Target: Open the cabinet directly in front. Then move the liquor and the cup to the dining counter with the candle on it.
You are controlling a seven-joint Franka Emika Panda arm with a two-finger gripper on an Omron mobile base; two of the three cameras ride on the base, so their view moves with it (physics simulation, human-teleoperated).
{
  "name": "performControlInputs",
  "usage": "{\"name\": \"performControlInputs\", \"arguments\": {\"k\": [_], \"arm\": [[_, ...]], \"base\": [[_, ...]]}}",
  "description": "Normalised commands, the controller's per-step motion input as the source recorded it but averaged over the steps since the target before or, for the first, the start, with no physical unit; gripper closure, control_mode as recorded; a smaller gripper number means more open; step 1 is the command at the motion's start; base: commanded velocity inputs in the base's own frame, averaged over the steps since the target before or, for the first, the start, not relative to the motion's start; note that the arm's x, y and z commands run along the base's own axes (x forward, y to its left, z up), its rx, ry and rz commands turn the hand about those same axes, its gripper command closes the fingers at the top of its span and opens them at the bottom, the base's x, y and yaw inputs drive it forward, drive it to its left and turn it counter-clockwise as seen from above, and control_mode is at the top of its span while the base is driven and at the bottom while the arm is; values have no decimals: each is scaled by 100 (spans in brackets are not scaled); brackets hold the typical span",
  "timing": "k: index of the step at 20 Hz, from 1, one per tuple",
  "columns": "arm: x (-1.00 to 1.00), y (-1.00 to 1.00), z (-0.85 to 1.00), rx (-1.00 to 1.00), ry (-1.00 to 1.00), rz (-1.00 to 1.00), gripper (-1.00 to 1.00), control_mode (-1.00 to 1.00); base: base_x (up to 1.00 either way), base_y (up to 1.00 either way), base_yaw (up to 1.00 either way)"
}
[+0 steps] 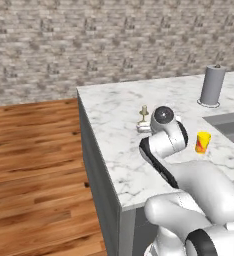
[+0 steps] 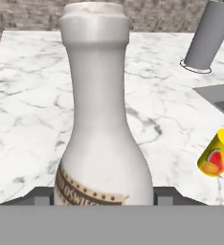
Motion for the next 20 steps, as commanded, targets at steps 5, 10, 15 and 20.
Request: {"name": "performControlInputs", "arguments": {"k": [5,10,15,20], "arm": [[70,0,-39,0,-12,1,100,-100],[36,-2,-18,0,-5,1,100,-100],[8,-1,-6,0,-2,1,100,-100],[13,0,-7,0,0,0,100,-100]], "base": [[0,0,0],[0,0,0],[0,0,0],[0,0,0]]}}
